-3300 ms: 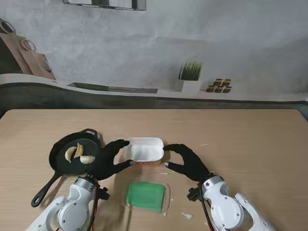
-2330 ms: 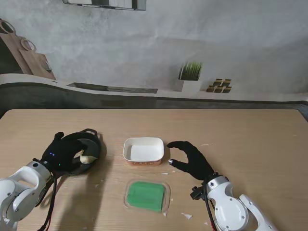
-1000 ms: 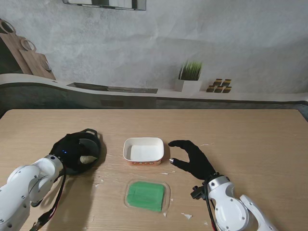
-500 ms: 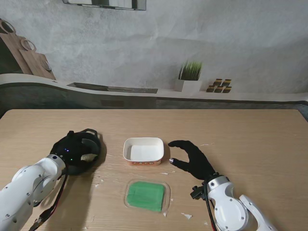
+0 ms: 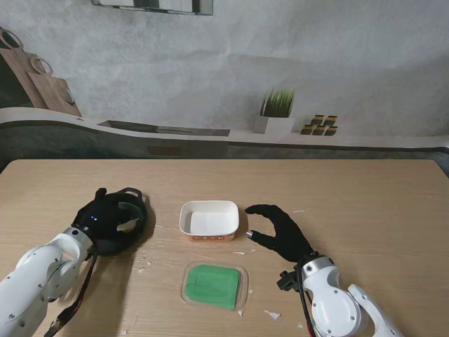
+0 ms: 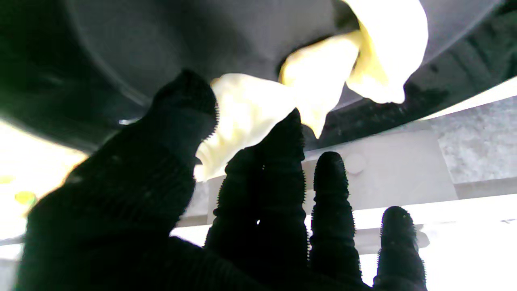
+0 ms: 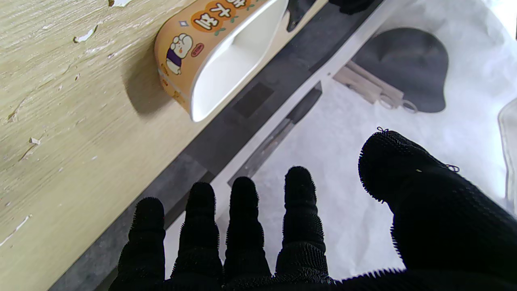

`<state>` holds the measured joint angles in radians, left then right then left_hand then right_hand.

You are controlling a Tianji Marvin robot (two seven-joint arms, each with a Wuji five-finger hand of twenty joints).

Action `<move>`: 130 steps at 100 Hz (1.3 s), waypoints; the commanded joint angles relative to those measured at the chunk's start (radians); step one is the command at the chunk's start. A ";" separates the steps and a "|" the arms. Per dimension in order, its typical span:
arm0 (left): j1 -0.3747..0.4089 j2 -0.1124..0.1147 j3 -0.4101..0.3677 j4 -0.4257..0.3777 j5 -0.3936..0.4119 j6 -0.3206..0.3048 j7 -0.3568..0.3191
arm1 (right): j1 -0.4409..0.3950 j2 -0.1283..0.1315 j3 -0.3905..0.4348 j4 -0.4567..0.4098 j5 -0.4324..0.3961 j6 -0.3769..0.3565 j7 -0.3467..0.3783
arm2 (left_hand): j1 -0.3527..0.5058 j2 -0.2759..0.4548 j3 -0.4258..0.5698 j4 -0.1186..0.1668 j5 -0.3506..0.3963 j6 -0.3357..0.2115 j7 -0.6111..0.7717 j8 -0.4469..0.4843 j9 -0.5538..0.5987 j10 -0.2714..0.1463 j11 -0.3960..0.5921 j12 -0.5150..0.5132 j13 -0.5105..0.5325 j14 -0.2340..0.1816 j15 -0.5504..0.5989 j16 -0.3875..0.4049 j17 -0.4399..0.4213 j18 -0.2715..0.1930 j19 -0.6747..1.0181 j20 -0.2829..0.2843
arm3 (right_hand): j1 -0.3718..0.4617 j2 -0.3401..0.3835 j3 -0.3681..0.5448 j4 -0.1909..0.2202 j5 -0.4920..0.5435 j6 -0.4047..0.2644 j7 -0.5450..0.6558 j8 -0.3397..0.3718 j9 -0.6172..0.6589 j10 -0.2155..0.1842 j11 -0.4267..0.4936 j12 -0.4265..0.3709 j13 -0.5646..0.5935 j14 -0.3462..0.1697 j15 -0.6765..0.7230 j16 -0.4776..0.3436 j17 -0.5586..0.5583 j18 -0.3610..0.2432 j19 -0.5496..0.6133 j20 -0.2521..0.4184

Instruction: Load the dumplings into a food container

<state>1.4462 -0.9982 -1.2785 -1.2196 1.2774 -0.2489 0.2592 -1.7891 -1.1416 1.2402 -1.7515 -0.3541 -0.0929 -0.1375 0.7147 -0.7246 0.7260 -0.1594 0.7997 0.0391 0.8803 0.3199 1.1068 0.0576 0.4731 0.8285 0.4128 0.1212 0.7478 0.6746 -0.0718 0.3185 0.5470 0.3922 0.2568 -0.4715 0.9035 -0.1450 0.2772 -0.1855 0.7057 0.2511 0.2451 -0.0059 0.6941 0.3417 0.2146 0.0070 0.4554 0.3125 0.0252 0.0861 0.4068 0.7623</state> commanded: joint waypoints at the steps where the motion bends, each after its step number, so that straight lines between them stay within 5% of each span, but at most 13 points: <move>1: 0.022 0.004 -0.021 -0.057 0.003 -0.007 -0.003 | -0.005 -0.009 -0.003 -0.002 0.000 0.004 0.010 | 0.091 0.010 0.128 0.031 0.065 -0.037 0.108 0.048 0.059 0.028 0.047 0.034 0.016 0.013 0.026 0.019 -0.008 0.041 0.041 -0.026 | -0.025 0.009 0.011 0.027 0.004 -0.027 0.009 -0.011 0.007 -0.002 0.017 0.002 0.000 -0.011 0.010 0.002 -0.001 -0.019 -0.011 0.004; 19: 0.069 -0.009 -0.119 -0.183 0.004 -0.064 -0.006 | -0.006 -0.010 -0.002 -0.003 0.005 0.003 0.008 | 0.097 0.005 0.142 0.032 0.069 -0.010 0.099 0.075 0.066 0.049 0.045 0.047 0.034 0.032 0.039 0.028 -0.014 0.046 0.110 -0.027 | -0.026 0.010 0.011 0.026 0.004 -0.027 0.009 -0.011 0.007 -0.001 0.016 0.002 0.001 -0.011 0.010 0.002 0.000 -0.018 -0.011 0.005; 36: 0.049 -0.028 -0.116 -0.255 -0.064 -0.084 -0.038 | -0.007 -0.010 0.001 -0.003 0.007 0.000 0.007 | 0.096 0.007 0.148 0.032 0.070 -0.003 0.093 0.088 0.070 0.052 0.041 0.054 0.046 0.035 0.038 0.031 -0.016 0.043 0.142 -0.022 | -0.025 0.010 0.011 0.026 0.005 -0.027 0.009 -0.011 0.008 -0.001 0.017 0.003 0.002 -0.010 0.011 0.002 0.001 -0.017 -0.011 0.005; 74: -0.151 -0.054 0.185 -0.185 -0.212 -0.058 -0.096 | -0.009 -0.011 0.011 -0.003 0.010 -0.011 0.003 | 0.082 0.028 0.126 0.025 0.058 -0.062 0.074 0.103 0.057 0.012 0.016 0.063 0.038 0.008 0.016 0.028 -0.020 0.037 0.170 -0.025 | -0.025 0.009 0.012 0.026 0.005 -0.026 0.009 -0.011 0.008 -0.001 0.016 0.003 0.003 -0.011 0.010 0.002 0.001 -0.017 -0.011 0.005; 93: -0.239 -0.049 0.330 -0.108 -0.200 -0.109 -0.081 | -0.012 -0.012 0.018 -0.004 0.011 -0.016 -0.001 | 0.083 0.040 0.106 0.017 0.054 -0.095 0.081 0.086 0.058 -0.010 -0.001 0.058 0.038 -0.009 0.011 0.021 -0.016 0.028 0.189 -0.021 | -0.025 0.009 0.012 0.026 0.006 -0.028 0.009 -0.010 0.010 0.000 0.017 0.003 0.005 -0.008 0.011 0.002 0.003 -0.017 -0.011 0.005; 130: -0.251 -0.050 0.399 -0.066 -0.235 -0.086 -0.106 | -0.012 -0.013 0.018 -0.002 0.011 -0.011 -0.006 | 0.080 0.034 0.098 0.017 0.054 -0.096 0.091 0.045 0.051 -0.017 -0.006 0.054 0.037 0.004 0.003 0.011 -0.020 0.032 0.170 -0.035 | -0.025 0.010 0.013 0.026 0.007 -0.026 0.010 -0.010 0.012 0.002 0.019 0.004 0.005 -0.008 0.012 0.003 0.001 -0.016 -0.011 0.005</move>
<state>1.1866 -1.0474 -0.8768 -1.2824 1.0414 -0.3367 0.1813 -1.7949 -1.1466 1.2624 -1.7509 -0.3446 -0.1060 -0.1552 0.7678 -0.6872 0.7974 -0.1593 0.8264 -0.0326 0.9448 0.3937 1.1389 0.0664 0.4744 0.8778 0.4447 0.1184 0.7701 0.6875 -0.0708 0.3363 0.7212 0.3834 0.2568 -0.4715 0.9035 -0.1451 0.2779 -0.1855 0.7083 0.2511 0.2543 -0.0057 0.6941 0.3417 0.2146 0.0071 0.4560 0.3125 0.0262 0.0866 0.4068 0.7622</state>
